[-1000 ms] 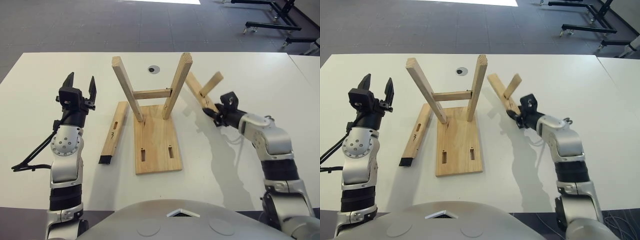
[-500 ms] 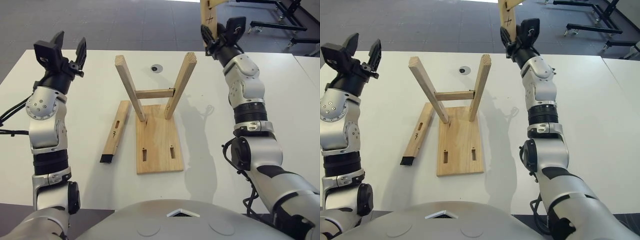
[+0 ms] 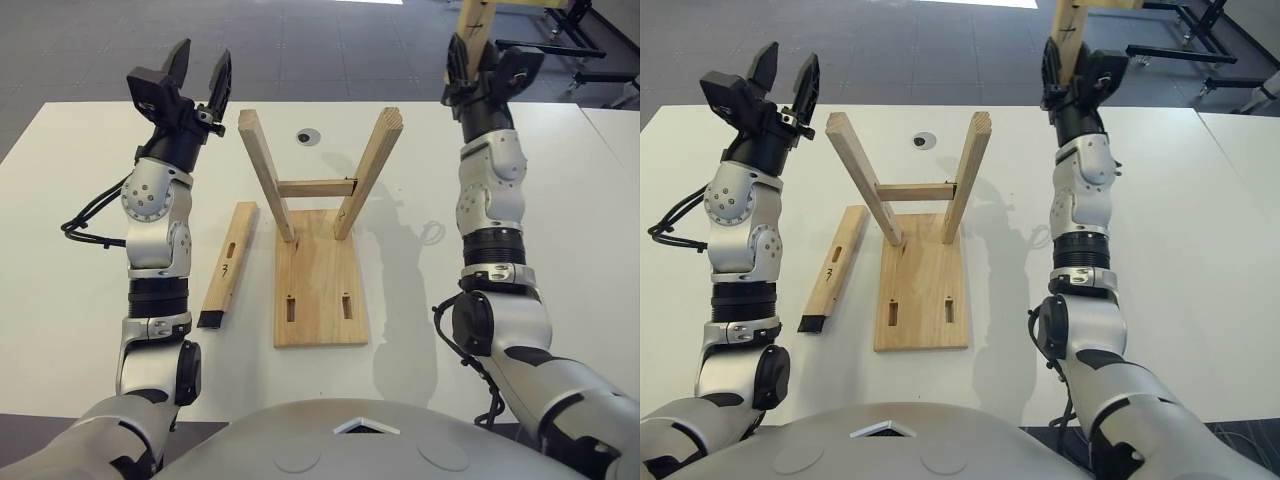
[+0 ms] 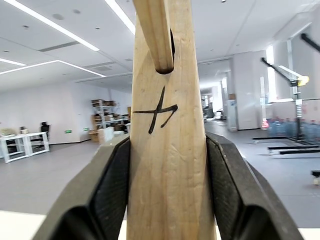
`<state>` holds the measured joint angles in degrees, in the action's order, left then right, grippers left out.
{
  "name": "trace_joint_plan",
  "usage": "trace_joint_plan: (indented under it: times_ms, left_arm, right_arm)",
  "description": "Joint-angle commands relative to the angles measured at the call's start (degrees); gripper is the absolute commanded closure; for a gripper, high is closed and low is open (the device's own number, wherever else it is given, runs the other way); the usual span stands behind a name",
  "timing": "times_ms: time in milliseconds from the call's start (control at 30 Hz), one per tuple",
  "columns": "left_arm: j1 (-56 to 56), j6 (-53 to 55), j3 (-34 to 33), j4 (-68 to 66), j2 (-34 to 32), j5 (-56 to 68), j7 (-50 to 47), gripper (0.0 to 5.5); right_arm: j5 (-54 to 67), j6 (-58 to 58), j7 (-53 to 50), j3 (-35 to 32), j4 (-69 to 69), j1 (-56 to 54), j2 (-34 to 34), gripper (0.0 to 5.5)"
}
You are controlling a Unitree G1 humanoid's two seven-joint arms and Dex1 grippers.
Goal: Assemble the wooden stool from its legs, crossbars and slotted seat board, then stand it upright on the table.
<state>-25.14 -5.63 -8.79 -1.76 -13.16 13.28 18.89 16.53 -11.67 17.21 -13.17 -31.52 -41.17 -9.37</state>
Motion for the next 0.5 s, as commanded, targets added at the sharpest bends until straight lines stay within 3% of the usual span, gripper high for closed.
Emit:
trace_joint_plan:
  times_ms: [33,267,367,500]
  left_arm:
    - [-0.2,0.6,-3.2,4.0,-2.0,1.7,-1.4,2.73]
    - [3.5,12.0,-10.5,17.9,-1.6,27.8,1.6,2.73]
    - [7.0,20.5,-9.0,23.9,-4.4,39.5,7.0,2.73]
    - [9.3,29.4,-3.4,24.4,-7.2,42.0,10.2,2.73]
  right_arm:
    - [5.5,3.6,4.4,0.2,8.5,-0.4,0.6,3.44]
    - [32.3,27.0,11.3,-1.1,38.8,5.6,-2.4,3.44]
    - [44.0,37.1,12.4,0.1,49.1,11.5,-4.6,3.45]
    - [47.5,43.1,16.3,6.3,54.9,17.6,-5.0,3.45]
